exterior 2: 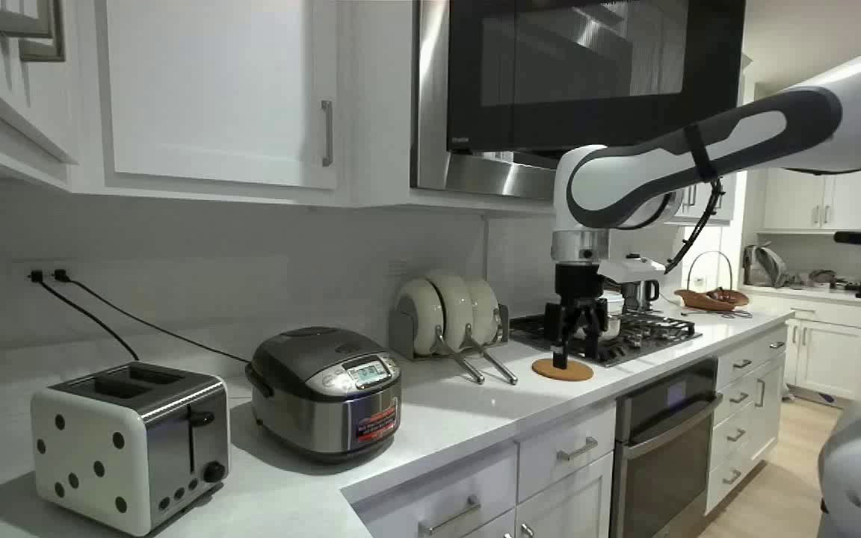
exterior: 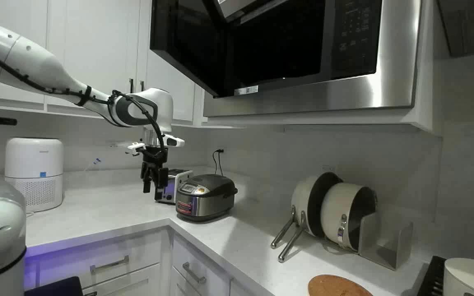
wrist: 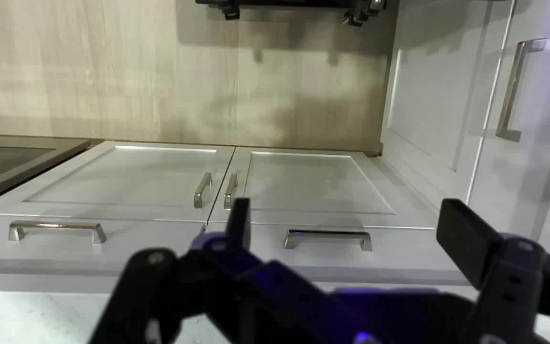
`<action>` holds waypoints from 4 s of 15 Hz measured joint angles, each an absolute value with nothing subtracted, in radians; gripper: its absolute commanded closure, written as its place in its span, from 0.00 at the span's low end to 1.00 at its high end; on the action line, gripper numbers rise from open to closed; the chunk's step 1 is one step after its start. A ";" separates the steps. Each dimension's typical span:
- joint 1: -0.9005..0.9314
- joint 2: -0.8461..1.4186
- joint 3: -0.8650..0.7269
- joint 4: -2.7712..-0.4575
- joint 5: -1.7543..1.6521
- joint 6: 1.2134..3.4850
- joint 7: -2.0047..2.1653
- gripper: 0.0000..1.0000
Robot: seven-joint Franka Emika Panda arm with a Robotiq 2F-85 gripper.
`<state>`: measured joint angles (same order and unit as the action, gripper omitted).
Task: Close the microwave door and open the rice cooker
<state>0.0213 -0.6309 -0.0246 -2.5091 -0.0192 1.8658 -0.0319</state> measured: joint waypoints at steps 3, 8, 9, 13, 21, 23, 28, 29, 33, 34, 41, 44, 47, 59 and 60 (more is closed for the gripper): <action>0.021 -0.631 -0.025 -2.509 -0.019 1.866 -0.032 0.00; 0.021 -0.631 -0.025 -2.509 -0.019 1.866 -0.032 0.00; 0.021 -0.631 -0.025 -2.509 -0.019 1.866 -0.032 0.00; 0.021 -0.631 -0.025 -2.509 -0.019 1.866 -0.032 0.00; 0.021 -0.631 -0.025 -2.509 -0.019 1.866 -0.032 0.00; 0.021 -0.631 -0.023 -2.509 -0.023 1.866 -0.032 0.00; 0.037 -0.652 0.039 -2.466 -0.064 1.865 -0.033 0.00; 0.046 -0.665 0.059 -2.452 -0.076 1.864 -0.033 0.00; 0.096 -0.728 0.124 -2.391 -0.117 1.831 -0.034 0.00; 0.106 -0.742 0.137 -2.375 -0.129 1.818 -0.034 0.00; 0.112 -0.850 0.204 -2.334 -0.313 1.879 0.016 0.00; 0.095 -0.885 0.224 -2.334 -0.399 1.957 0.089 0.00; 0.054 -0.910 0.243 -2.334 -0.480 2.043 0.169 0.00; -0.219 -0.956 0.367 -2.316 -0.852 2.202 0.638 0.00; -0.232 -0.962 0.375 -2.311 -0.891 2.200 0.680 0.00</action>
